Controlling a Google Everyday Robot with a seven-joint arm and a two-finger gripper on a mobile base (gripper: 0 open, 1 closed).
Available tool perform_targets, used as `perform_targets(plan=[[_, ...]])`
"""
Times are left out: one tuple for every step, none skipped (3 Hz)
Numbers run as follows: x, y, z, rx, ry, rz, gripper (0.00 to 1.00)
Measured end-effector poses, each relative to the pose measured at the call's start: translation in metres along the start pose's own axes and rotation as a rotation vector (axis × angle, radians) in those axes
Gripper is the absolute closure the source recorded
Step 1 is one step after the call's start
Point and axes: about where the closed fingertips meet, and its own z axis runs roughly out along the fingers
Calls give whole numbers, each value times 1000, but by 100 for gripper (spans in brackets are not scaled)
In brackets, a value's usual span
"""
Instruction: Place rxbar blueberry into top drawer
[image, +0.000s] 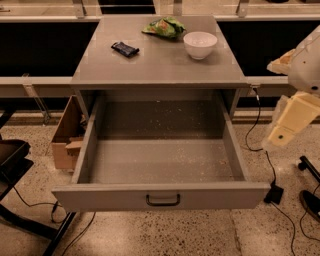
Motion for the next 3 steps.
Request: perform_targets(plan=[[-32, -30, 44, 13, -209, -19, 0], [-83, -92, 83, 55, -426, -1, 0], [-165, -175, 106, 85, -657, 59, 0]])
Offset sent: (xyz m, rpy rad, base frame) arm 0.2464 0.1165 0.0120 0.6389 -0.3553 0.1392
